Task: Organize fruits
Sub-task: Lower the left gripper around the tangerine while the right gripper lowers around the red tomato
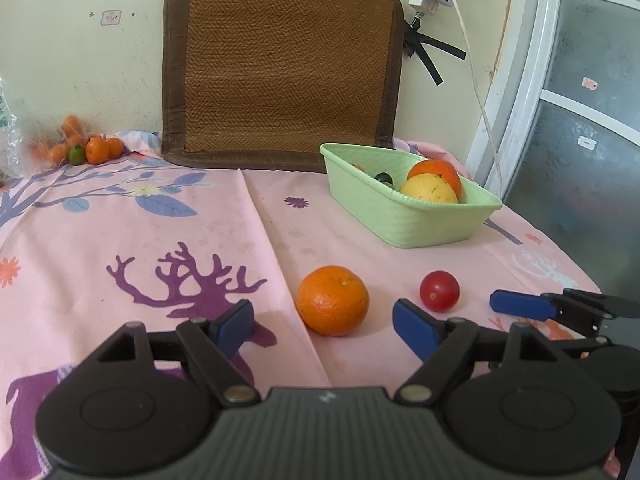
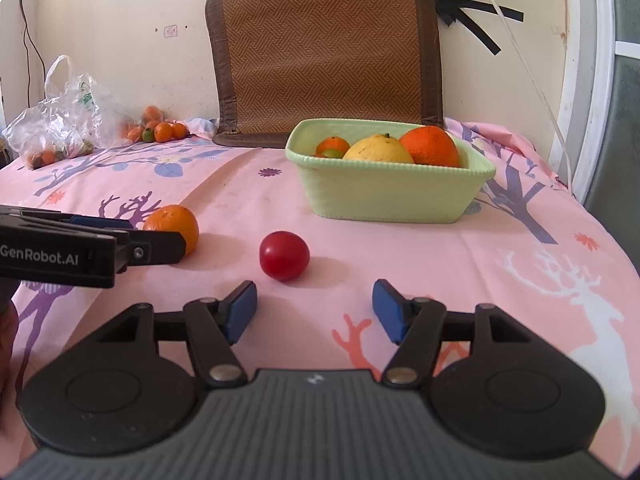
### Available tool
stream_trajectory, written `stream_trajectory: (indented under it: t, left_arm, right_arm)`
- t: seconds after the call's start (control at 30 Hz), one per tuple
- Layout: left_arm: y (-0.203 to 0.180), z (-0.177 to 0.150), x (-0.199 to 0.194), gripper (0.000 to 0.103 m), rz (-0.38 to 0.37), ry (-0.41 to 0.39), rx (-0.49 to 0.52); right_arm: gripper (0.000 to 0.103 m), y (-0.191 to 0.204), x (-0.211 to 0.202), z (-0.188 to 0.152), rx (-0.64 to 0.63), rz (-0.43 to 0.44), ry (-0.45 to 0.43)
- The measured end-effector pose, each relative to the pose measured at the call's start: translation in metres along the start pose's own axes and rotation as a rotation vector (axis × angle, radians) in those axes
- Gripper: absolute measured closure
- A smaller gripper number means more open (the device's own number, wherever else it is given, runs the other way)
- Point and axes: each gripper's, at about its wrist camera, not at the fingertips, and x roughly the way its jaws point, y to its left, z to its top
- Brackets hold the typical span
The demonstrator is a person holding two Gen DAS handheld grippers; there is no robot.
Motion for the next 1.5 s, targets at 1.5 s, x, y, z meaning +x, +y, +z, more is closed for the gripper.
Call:
stream_trajectory:
  t: [1.5]
  left_arm:
    - [0.029,-0.011,-0.03,0.0,0.071,-0.078,-0.176]
  right_arm:
    - [0.0,-0.007,-0.008,-0.007,0.07,-0.005,-0.037]
